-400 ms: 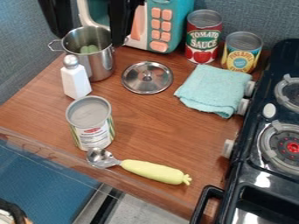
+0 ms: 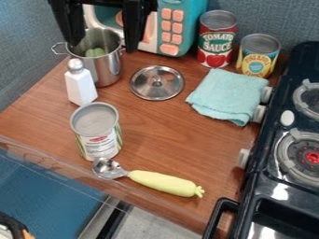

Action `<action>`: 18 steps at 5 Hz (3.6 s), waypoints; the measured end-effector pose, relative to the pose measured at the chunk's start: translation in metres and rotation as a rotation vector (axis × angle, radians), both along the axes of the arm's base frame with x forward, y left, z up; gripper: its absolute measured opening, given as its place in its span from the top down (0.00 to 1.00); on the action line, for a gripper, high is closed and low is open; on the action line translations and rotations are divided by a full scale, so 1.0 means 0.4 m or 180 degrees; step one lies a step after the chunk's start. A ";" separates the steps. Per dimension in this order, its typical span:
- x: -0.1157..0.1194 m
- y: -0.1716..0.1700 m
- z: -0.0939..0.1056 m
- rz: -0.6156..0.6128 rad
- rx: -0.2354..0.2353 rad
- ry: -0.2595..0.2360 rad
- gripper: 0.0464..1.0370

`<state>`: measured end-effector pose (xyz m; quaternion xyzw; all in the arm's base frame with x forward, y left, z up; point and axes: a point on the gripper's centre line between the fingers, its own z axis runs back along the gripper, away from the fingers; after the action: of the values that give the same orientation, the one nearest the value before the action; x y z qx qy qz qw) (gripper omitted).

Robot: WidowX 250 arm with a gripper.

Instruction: Take the green pepper on the pot and put it on the table

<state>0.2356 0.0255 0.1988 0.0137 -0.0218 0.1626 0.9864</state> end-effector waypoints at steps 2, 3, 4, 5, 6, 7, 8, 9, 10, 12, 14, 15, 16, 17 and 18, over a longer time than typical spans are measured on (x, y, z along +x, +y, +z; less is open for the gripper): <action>0.139 0.097 -0.029 0.0541 0.0044 -0.0086 0.04; 0.193 0.155 -0.037 0.0778 0.0077 -0.0118 0.04; 0.228 0.205 -0.056 0.0921 0.0102 -0.0109 0.04; 0.257 0.266 -0.061 0.1031 0.0130 -0.0089 0.04; 0.259 0.314 -0.082 0.1160 0.0169 -0.0019 0.04; 0.266 0.337 -0.103 0.1245 0.0177 0.0033 0.04; 0.287 0.348 -0.121 0.1333 0.0206 0.0042 0.04; 0.324 0.352 -0.155 0.1344 0.0276 0.0050 0.04; 0.378 0.332 -0.180 0.1303 0.0345 -0.0036 0.04; 0.440 0.317 -0.214 0.1278 0.0500 -0.0166 0.04; 0.430 0.371 -0.220 0.1343 0.0683 -0.0208 0.04; 0.410 0.391 -0.241 0.1408 0.0689 -0.0133 0.04; 0.412 0.383 -0.252 0.1385 0.0663 -0.0142 0.04; 0.416 0.368 -0.257 0.1349 0.0523 -0.0146 0.04; 0.412 0.359 -0.274 0.1317 0.0475 -0.0124 0.04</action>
<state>0.4006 0.1690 0.0892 0.0877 -0.0495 0.3597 0.9276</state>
